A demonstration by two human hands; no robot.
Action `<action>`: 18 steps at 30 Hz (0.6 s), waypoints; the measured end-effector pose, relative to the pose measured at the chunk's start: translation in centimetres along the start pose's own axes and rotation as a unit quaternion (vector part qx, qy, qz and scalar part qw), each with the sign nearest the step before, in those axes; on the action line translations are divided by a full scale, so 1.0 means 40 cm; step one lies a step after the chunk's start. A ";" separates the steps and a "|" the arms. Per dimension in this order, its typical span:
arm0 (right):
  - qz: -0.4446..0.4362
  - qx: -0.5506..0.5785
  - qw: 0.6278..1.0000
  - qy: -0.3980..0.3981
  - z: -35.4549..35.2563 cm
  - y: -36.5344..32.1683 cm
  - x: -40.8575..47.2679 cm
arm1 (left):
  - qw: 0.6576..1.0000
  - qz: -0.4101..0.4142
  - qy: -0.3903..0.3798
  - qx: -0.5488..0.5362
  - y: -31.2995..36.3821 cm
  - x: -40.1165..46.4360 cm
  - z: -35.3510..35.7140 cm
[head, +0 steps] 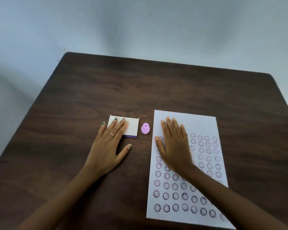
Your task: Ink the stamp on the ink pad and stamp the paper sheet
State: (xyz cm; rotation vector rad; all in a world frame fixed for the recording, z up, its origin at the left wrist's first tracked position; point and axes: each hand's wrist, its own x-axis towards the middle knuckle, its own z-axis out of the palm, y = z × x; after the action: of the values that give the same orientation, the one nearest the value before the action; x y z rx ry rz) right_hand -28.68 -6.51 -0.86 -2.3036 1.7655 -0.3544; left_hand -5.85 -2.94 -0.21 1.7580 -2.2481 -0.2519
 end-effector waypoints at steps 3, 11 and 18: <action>0.018 -0.007 0.999 -0.032 -0.015 -0.012 -0.001 | 1.000 -0.009 -0.026 0.012 0.007 0.002 -0.009; 0.062 -0.022 0.992 -0.111 -0.072 -0.064 0.016 | 0.995 -0.026 -0.090 0.033 0.021 -0.005 -0.035; 0.074 -0.026 0.990 -0.118 -0.090 -0.065 0.030 | 0.996 0.006 -0.069 0.051 0.012 -0.016 -0.031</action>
State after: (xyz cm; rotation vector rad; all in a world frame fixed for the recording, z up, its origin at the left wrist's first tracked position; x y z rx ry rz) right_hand -27.13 -7.09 3.43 -2.1279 1.8281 -0.0082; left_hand -5.75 -2.17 1.04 1.8299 -2.4059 -0.2698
